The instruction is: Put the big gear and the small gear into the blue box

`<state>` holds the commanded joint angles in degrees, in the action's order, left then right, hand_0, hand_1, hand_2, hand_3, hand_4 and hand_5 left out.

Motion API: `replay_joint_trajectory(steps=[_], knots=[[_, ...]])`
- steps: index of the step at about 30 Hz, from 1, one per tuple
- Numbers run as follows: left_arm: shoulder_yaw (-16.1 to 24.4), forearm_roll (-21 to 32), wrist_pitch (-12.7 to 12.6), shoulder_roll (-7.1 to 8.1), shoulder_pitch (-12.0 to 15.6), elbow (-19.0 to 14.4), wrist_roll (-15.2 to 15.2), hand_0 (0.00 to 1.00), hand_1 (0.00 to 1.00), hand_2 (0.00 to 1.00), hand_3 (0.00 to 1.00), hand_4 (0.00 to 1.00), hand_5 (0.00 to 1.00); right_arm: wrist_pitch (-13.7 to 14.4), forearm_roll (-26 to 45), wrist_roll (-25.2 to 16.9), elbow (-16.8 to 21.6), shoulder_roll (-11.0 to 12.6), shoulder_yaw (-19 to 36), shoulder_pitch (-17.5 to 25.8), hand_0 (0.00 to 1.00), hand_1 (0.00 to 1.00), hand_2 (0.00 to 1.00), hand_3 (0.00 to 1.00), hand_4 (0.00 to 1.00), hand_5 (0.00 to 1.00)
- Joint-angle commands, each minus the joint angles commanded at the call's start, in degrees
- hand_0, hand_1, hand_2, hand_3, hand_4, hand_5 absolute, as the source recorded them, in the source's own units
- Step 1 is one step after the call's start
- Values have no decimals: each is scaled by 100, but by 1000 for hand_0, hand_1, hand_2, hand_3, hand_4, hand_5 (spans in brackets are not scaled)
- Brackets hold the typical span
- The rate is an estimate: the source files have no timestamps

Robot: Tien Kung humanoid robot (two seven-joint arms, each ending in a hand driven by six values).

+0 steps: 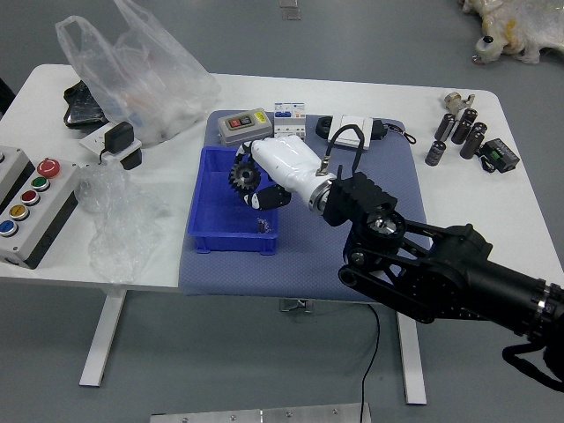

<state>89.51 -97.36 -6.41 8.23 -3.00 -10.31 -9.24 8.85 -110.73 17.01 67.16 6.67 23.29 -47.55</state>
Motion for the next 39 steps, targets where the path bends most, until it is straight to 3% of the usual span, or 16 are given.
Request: replay_joint_trajectory(steps=[2, 3, 8, 9, 20, 21, 26, 27, 32, 33, 37, 38, 39], knots=[[-3, -3, -1, 0, 1, 0, -5, 619, 461, 500, 653, 703, 289, -82, -104, 26, -97, -54, -79, -8, 232, 470, 561, 535, 580, 40], [-4, -6, -1, 0, 0, 0, -7, 619, 461, 500, 653, 702, 289, -136, -169, 55, -129, -76, -98, -4, 318, 667, 696, 634, 519, 78], [-4, -22, -2, -3, -9, 0, -10, 619, 461, 500, 653, 702, 289, -246, -362, 137, -195, -117, -82, 19, 318, 667, 696, 634, 519, 78], [-8, -22, -1, -4, -10, 0, -10, 619, 461, 500, 654, 703, 288, -252, -364, 147, -204, -120, -83, 21, 357, 736, 776, 657, 487, 138], [-31, -15, 19, 0, -53, 0, 7, 619, 460, 500, 653, 702, 287, -163, -255, 163, -291, -149, -161, 49, 360, 734, 783, 672, 443, 181], [-28, -15, 19, 3, -53, 0, 8, 619, 461, 498, 652, 705, 295, -156, -267, 166, -286, -146, -155, 52, 359, 729, 786, 729, 490, 209], [-14, -15, 17, 21, -44, 0, 2, 619, 461, 498, 652, 705, 295, -124, -313, 169, -255, -126, -85, 73, 359, 729, 786, 729, 490, 209], [-10, -18, 17, 22, -44, 0, 1, 619, 460, 494, 652, 704, 294, -113, -311, 172, -253, -124, -76, 76, 353, 718, 779, 826, 542, 215], [-19, -15, 22, 16, -54, 0, 6, 619, 460, 494, 652, 704, 294, -60, -328, 195, -251, -120, -57, 80, 353, 718, 779, 826, 542, 215], [-18, -17, 23, 13, -56, 0, 6, 619, 460, 490, 652, 704, 293, -46, -338, 193, -250, -119, -41, 83, 345, 717, 805, 958, 614, 217], [-7, -26, 24, 7, -50, 0, 2, 619, 460, 490, 652, 704, 293, 22, -376, 193, -242, -109, 43, 107, 345, 717, 805, 958, 614, 217], [-2, -28, 24, 8, -47, 0, -1, 618, 459, 488, 651, 702, 292, 43, -372, 194, -232, -102, 68, 123, 318, 686, 932, 998, 700, 212], [2, -30, 23, 8, -45, 0, -1, 618, 459, 488, 651, 702, 292, 60, -367, 193, -222, -96, 90, 138, 318, 686, 932, 998, 700, 212]])
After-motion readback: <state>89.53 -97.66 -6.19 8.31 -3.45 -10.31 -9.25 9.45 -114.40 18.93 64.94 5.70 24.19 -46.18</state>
